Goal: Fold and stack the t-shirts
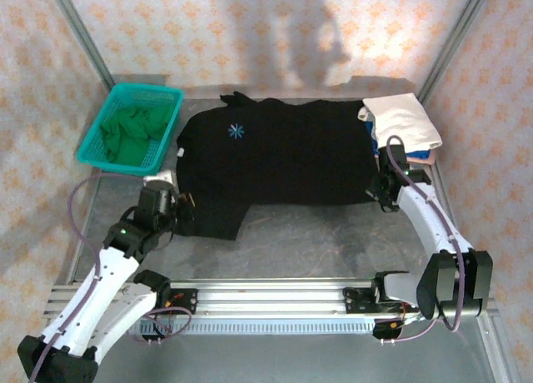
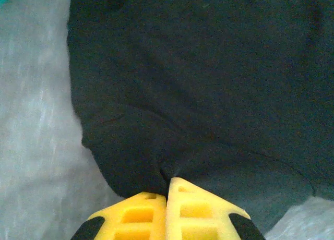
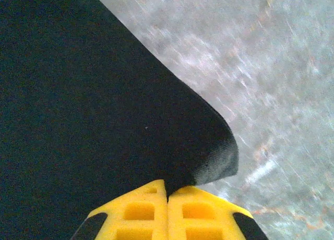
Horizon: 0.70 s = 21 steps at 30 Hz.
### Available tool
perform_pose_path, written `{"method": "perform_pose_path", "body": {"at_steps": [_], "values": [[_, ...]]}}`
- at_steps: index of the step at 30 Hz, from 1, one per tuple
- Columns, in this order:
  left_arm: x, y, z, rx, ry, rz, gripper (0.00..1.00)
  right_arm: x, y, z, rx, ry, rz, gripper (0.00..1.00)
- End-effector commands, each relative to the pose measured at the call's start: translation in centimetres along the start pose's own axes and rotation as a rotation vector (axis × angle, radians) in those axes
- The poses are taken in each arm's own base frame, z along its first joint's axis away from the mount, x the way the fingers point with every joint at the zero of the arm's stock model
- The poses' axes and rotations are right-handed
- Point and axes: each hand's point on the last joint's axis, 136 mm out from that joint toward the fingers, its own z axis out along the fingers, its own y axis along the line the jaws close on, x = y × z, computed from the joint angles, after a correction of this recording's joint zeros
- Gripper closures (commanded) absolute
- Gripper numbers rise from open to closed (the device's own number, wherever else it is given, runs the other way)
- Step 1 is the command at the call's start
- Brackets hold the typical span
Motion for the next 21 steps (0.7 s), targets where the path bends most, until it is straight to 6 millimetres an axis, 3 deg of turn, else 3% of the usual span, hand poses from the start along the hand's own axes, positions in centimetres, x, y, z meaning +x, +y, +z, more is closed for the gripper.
{"method": "perform_pose_path", "body": {"at_steps": [1,3,5,8,9,12,15,19,21], "values": [[2.4,2.7,-0.1,-0.085,0.029,-0.143,0.94,0.9,-1.2,0.3,0.027,-0.003,0.029,0.89],[3.4,3.2,-0.1,-0.084,0.041,-0.155,0.90,1.5,-1.2,0.4,0.011,-0.005,0.025,0.89],[3.9,3.1,-0.3,-0.058,0.049,-0.172,0.77,1.8,-1.8,0.4,0.040,0.004,0.016,0.86],[4.1,3.0,-0.5,-0.029,0.038,-0.195,0.42,1.8,-2.4,-0.3,0.064,0.000,0.008,0.78],[4.0,2.9,-0.6,-0.023,0.030,-0.195,0.35,1.7,-2.4,-0.6,0.053,-0.008,0.002,0.75],[3.2,3.3,-0.4,-0.063,0.005,-0.170,0.29,1.3,-2.1,-2.0,0.019,-0.040,0.000,0.65],[2.2,3.1,0.2,-0.109,0.020,-0.116,0.29,0.8,-1.1,-2.9,-0.042,-0.077,-0.006,0.62],[2.7,3.5,1.3,-0.201,0.113,-0.097,0.29,2.2,0.8,-1.9,-0.086,-0.020,-0.043,0.57],[3.8,4.1,1.2,-0.219,0.133,-0.133,0.30,3.5,0.0,-0.9,-0.015,0.022,-0.059,0.56]]}}
